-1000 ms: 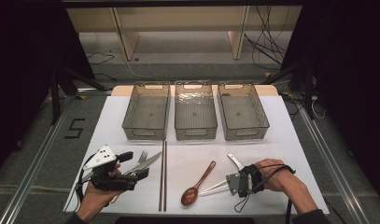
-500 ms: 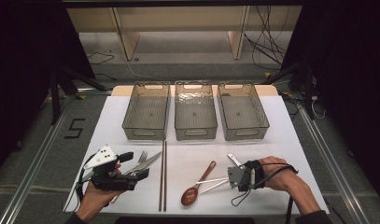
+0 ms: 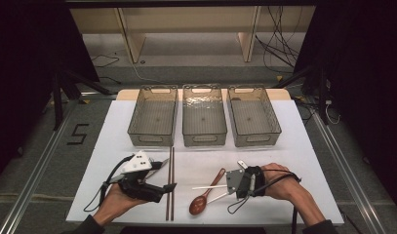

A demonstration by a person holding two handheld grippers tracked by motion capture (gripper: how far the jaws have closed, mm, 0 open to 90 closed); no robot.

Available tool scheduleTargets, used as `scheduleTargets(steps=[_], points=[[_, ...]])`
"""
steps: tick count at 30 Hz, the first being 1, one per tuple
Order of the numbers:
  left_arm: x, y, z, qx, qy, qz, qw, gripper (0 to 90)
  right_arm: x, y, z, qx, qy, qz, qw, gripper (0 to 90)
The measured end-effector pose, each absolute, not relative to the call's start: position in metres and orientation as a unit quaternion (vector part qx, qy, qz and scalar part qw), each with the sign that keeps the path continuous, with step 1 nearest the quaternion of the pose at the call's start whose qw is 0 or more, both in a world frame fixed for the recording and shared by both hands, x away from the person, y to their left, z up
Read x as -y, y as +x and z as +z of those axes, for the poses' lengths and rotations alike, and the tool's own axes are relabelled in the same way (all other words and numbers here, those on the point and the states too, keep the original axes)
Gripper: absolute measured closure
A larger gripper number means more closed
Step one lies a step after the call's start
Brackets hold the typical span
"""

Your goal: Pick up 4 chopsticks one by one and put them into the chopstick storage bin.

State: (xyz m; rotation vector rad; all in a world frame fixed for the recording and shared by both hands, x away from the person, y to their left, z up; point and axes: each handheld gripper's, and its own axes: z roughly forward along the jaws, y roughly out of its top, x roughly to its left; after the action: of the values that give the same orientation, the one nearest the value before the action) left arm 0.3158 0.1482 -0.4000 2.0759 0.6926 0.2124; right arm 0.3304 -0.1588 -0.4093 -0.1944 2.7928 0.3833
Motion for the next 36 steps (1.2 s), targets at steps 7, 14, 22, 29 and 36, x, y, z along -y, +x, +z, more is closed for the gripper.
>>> scheduleTargets(steps=[7,14,22,29,36], points=[[-0.118,0.323,-0.411,-0.246,0.877,0.045,0.41,18.0,0.141,0.326,-0.405,-0.979,-0.073,0.129,0.141,85.4],[-0.095,0.324,-0.419,-0.205,0.9,0.021,0.385,24.4,0.131,0.323,-0.405,-0.979,-0.083,0.124,0.136,85.4],[-0.077,0.321,-0.425,-0.166,0.922,0.018,0.348,38.8,0.123,0.316,-0.404,-0.978,-0.102,0.115,0.143,85.4],[-0.073,0.319,-0.427,-0.147,0.932,0.013,0.332,55.2,0.117,0.311,-0.403,-0.976,-0.112,0.116,0.148,85.4],[-0.072,0.318,-0.428,-0.139,0.934,0.002,0.33,70.3,0.114,0.31,-0.402,-0.974,-0.123,0.116,0.151,85.4]])
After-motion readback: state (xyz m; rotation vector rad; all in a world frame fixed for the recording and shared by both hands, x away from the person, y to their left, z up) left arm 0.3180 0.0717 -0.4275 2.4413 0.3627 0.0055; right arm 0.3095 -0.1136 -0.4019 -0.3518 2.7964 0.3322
